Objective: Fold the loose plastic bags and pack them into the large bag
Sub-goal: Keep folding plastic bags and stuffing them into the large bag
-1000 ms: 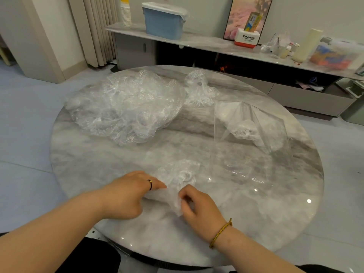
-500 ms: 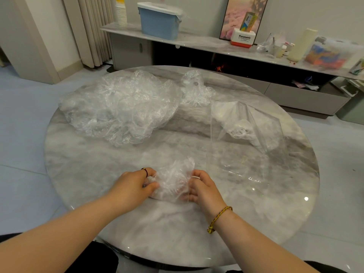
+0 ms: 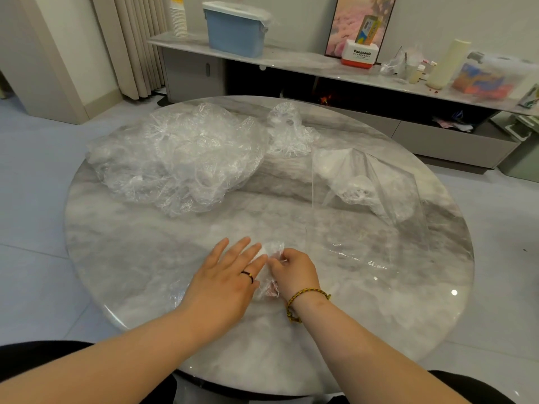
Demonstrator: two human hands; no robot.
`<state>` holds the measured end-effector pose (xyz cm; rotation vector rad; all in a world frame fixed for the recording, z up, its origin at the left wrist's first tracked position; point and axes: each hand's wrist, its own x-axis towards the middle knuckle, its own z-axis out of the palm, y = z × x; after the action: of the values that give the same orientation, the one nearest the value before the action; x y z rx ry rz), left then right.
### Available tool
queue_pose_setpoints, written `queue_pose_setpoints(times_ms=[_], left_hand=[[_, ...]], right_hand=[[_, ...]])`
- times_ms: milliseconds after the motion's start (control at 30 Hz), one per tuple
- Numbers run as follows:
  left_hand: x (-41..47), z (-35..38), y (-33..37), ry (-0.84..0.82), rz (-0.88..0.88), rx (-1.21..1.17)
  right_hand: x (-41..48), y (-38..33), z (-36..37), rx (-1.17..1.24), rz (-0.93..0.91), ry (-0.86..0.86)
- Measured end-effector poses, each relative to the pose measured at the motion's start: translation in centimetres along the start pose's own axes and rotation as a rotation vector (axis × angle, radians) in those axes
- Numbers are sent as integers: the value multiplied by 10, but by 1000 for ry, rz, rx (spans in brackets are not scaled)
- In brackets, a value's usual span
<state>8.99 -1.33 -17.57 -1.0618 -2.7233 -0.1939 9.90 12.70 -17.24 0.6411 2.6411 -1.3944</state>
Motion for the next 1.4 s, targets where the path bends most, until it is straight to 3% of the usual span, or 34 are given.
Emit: queue_pose_setpoints(times_ms=[200,333,400,467,500,867,1200,1400], left_hand=[[3,15,-5,-375,-46,12],[9,10,0,-379,-142,-32],[9,14,-2,-330,-119,-27],[10,14,-3,-366,-147,-81],[11,15,-3,-371,-149,-92],[12,14,-5,-402,-176,-139],[17,10,-9,-494,-174,-170],[24,-4,-17,-273,-367,-338]], right_hand=[[-6,-12,3,-179,-43,29],[-10,-15,13,-490,-436,253],[-8,-15,15,-567,-518,139],[-5,-8,15,-612,-440,-121],[-2,-6,13,-629,-400,-169],[5,-3,7,-741,-365,-225],[8,-1,8,-729,-360,-227],[2,4,-4,-216,-284,-91]])
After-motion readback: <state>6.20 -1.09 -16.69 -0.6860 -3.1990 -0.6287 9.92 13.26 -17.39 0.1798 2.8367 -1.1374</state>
